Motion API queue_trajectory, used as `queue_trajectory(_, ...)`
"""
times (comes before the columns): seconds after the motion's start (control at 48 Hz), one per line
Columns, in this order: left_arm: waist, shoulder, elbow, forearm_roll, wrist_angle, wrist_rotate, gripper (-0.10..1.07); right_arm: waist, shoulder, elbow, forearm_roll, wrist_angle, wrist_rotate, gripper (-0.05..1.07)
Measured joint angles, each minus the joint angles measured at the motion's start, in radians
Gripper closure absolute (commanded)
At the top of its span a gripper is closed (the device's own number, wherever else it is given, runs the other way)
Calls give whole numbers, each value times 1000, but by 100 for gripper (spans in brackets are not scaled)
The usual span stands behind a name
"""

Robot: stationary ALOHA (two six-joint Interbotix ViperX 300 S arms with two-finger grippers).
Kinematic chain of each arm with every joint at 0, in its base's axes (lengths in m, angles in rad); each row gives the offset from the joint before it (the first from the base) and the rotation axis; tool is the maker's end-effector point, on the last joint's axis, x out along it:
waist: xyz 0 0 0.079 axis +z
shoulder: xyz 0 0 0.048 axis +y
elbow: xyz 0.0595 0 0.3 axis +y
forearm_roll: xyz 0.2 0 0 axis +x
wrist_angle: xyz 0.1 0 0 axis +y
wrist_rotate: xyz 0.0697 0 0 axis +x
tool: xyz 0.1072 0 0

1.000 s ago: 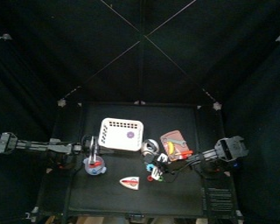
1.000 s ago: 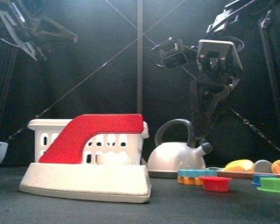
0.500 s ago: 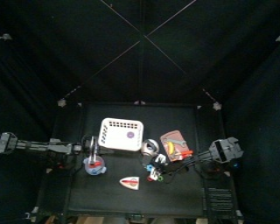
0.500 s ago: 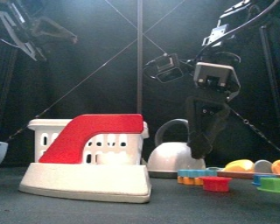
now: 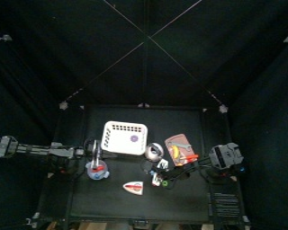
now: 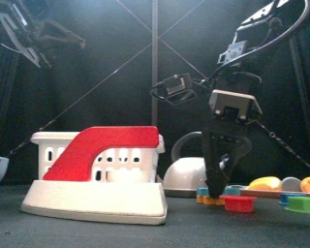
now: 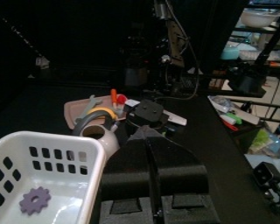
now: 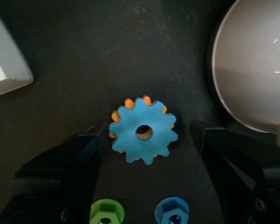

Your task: Grab blue and orange gear

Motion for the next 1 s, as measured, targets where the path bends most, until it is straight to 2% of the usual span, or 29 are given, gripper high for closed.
queue_trajectory(0.625, 0, -2, 0, 0, 0, 0, 100, -6, 14, -5, 3, 0, -3, 4)
queue_trajectory(1.0, 0, 0, 0, 0, 0, 0, 101, -5, 14, -9, 5, 2, -3, 33)
